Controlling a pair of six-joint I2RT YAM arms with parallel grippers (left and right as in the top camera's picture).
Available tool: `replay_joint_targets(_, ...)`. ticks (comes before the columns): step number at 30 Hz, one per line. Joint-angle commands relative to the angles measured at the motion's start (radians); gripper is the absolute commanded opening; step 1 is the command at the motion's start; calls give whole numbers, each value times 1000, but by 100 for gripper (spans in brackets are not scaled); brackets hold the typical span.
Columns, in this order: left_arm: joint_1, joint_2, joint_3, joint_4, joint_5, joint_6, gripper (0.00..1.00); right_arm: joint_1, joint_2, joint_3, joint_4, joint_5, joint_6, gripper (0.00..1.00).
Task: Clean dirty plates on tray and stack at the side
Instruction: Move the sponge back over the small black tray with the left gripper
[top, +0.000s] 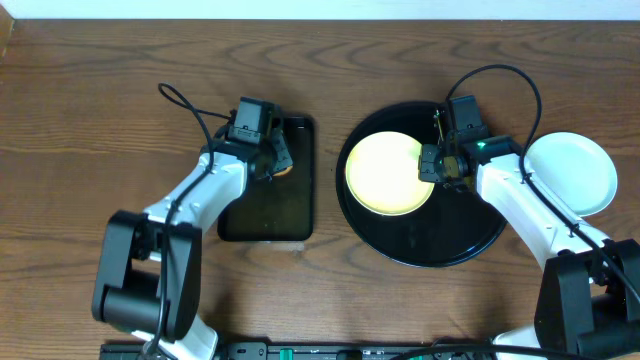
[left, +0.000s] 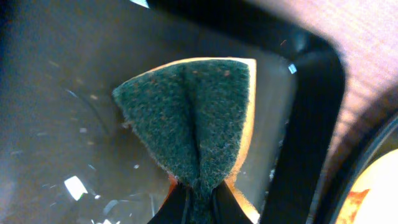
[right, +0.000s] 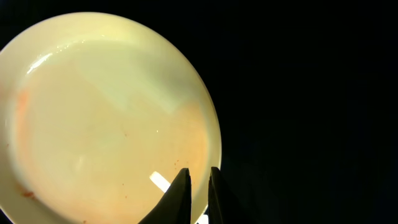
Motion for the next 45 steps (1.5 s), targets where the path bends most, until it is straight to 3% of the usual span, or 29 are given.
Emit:
replay_joint_targets(1,44,50,-9,19,239,80,8,-11,9,-6,-4,-7,-2,9)
replay_joint_targets(5,80,87,-9,14,358,174,8,-11,9,-6,-4,-7,-2,9)
replay_joint_targets(9,105,108,-9,-43,359,275,10,-11,9,-6,-4,-7,-3,9)
replay_joint_targets(13,127,111,-11,-127,159,270,8,-11,9,-6,-6,-7,-3,9)
replay_joint_targets(17,135,111,-11,-183,32,117,8,-11,9,-6,-8,-7,-2,8)
replay_joint_targets(19,132,111,-11,-165,147,152,7,-11,9,-6,-8,-7,-2,8)
replay_joint_targets(22,117,111,-11,-124,451,382,7,-11,9,-6,-8,-7,-2,8)
replay_joint_targets(25,106,111,-11,-129,462,454,7,-11,9,-6,-8,-7,-2,8)
replay_joint_targets(27,106,111,-11,-129,329,408,8,-11,9,-6,-8,-7,-2,8)
replay_joint_targets(31,106,111,-11,-144,42,125,7,-11,9,-6,-8,-7,-2,8)
replay_joint_targets(33,105,111,-11,-125,147,147,7,-11,9,-6,-9,-7,-2,7)
replay_joint_targets(35,100,111,-11,-98,416,349,7,-11,9,-6,-10,-7,-2,7)
replay_joint_targets(37,98,111,-11,-106,523,467,7,-11,9,-6,-9,-7,-2,7)
replay_joint_targets(39,100,111,-11,-110,369,418,8,-11,9,-6,-9,-7,-2,8)
replay_joint_targets(40,100,111,-10,-119,184,295,7,-11,9,-6,-11,-7,-2,8)
replay_joint_targets(42,100,111,-11,-165,-39,71,8,-11,9,-6,-14,-7,-2,7)
replay_joint_targets(45,99,111,-10,-190,-60,-60,7,-11,9,-6,-18,-7,-2,7)
